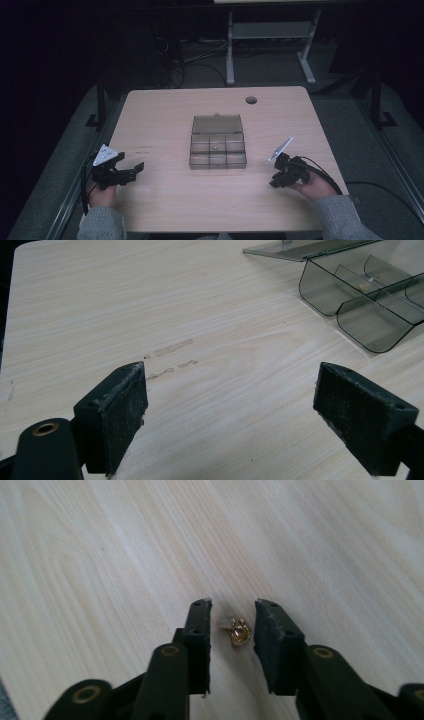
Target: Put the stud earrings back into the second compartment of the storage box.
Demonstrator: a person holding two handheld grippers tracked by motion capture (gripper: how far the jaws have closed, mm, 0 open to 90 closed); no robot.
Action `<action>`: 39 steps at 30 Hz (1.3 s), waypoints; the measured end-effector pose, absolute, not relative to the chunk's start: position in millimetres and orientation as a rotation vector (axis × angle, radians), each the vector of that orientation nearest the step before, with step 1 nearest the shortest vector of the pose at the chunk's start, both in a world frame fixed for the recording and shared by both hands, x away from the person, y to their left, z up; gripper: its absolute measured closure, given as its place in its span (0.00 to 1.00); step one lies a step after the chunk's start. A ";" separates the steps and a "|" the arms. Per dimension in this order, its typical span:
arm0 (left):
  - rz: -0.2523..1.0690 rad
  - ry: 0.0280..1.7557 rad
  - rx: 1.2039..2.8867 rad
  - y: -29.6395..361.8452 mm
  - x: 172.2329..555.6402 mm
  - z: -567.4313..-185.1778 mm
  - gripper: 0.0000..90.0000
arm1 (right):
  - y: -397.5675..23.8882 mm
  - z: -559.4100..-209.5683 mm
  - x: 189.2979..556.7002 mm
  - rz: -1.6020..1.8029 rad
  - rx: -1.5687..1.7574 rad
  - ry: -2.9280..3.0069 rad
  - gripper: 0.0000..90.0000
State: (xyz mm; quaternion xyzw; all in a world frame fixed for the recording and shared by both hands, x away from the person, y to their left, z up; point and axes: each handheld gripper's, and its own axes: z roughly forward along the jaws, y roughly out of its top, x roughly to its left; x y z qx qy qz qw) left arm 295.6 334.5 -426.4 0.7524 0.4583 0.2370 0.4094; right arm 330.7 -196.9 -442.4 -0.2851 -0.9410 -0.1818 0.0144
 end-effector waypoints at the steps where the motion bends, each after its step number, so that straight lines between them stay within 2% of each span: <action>1: 0.597 1.155 1.897 334.7 295.7 -426.3 0.15 | -196.9 -443.3 330.3 -0.566 -0.891 -2.932 0.79; 10: 0.598 1.154 1.889 334.9 295.6 -426.3 0.15 | -197.8 -441.1 332.0 -0.574 -0.893 -2.943 0.92; 19: 0.599 1.156 1.886 335.1 295.7 -426.2 0.15 | -197.9 -437.7 335.9 -0.571 -0.898 -2.947 0.93; 25: 0.599 1.154 1.893 334.7 295.7 -425.9 0.15 | -192.6 -419.8 340.7 -0.635 -0.877 -2.967 0.93; 39: 0.600 1.157 1.871 334.4 295.9 -425.7 0.15 | -142.7 -386.8 387.1 -0.706 -0.763 -2.987 0.93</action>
